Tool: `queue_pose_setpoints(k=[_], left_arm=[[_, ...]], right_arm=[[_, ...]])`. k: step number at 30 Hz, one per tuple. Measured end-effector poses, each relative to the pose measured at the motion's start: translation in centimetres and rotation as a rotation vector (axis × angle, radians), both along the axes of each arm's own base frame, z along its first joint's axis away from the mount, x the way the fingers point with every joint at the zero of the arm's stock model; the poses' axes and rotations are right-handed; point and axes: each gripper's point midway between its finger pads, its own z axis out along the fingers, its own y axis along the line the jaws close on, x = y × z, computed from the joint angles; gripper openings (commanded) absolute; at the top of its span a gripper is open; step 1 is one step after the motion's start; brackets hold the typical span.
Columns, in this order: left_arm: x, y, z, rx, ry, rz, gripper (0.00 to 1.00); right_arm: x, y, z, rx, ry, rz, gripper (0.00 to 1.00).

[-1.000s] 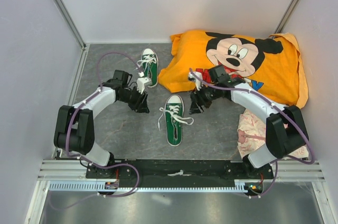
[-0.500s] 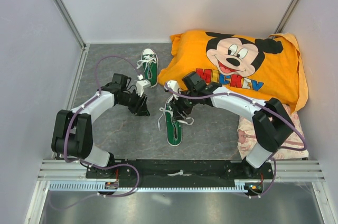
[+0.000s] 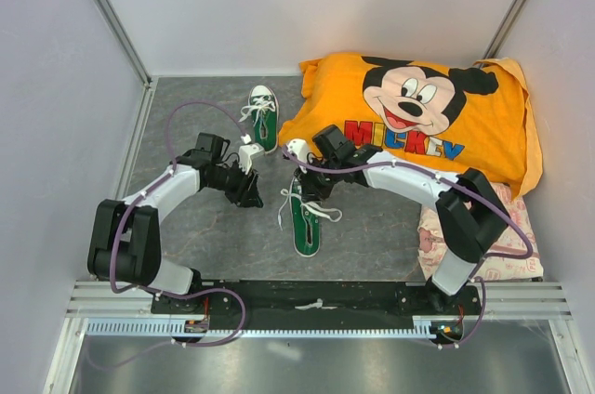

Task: Tie the shoes

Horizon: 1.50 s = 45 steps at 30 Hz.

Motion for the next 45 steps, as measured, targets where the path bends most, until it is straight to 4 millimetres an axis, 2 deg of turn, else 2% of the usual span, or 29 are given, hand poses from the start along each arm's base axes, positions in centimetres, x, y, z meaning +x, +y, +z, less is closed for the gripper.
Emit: queue_pose_setpoints(k=[1, 7, 10, 13, 16, 18, 21, 24, 27, 28, 31, 36, 38, 41, 43, 45], left_arm=[[0.0, 0.0, 0.0, 0.0, 0.0, 0.0, 0.44], [-0.1, -0.1, 0.1, -0.007, -0.019, -0.015, 0.43], [-0.2, -0.2, 0.6, -0.018, -0.06, -0.044, 0.45], [-0.4, -0.8, 0.9, -0.013, -0.103, -0.086, 0.46], [-0.7, -2.2, 0.5, 0.025, -0.15, -0.146, 0.46], [-1.1, -3.3, 0.0, 0.058, -0.179, -0.191, 0.46], [-1.5, -4.9, -1.2, 0.115, -0.21, -0.248, 0.46], [-1.9, -5.9, -3.3, 0.188, -0.197, -0.275, 0.46], [-1.6, -6.4, -4.9, 0.25, -0.183, -0.272, 0.37], [-1.0, -6.6, -4.9, 0.268, -0.199, -0.262, 0.25], [0.9, -7.0, -5.0, 0.325, -0.232, -0.228, 0.02], [1.4, -5.0, -5.0, 0.403, -0.248, -0.196, 0.02], [1.0, -2.6, -5.0, 0.449, -0.242, -0.178, 0.02], [0.4, 2.5, -4.7, 0.528, -0.203, -0.128, 0.01], [0.6, 5.0, -4.3, 0.561, -0.196, -0.102, 0.01], [0.8, 6.6, -3.9, 0.581, -0.199, -0.09, 0.02]], right_arm=[[0.0, 0.0, 0.1, 0.0, -0.001, -0.004, 0.01], [0.6, -1.4, 2.3, 0.007, -0.041, -0.045, 0.0], [2.0, -4.1, 4.2, 0.012, -0.092, -0.109, 0.0], [4.0, -8.6, 4.9, -0.018, -0.131, -0.219, 0.0], [5.0, -13.5, 3.7, -0.097, -0.13, -0.331, 0.0], [4.5, -15.6, 2.4, -0.158, -0.112, -0.366, 0.0], [2.9, -17.3, 0.5, -0.238, -0.079, -0.373, 0.0], [1.7, -18.4, -0.7, -0.295, -0.058, -0.379, 0.0], [1.3, -19.3, -1.4, -0.33, -0.046, -0.39, 0.0], [1.2, -19.5, -1.5, -0.338, -0.045, -0.394, 0.0], [1.3, -19.9, -1.7, -0.354, -0.051, -0.403, 0.0], [1.4, -20.9, -2.3, -0.375, -0.053, -0.419, 0.0], [1.4, -21.6, -2.7, -0.389, -0.049, -0.429, 0.0], [1.3, -22.3, -3.3, -0.404, -0.041, -0.441, 0.0], [1.3, -22.6, -3.7, -0.411, -0.035, -0.445, 0.0], [1.5, -22.6, -4.0, -0.413, -0.035, -0.445, 0.0]])
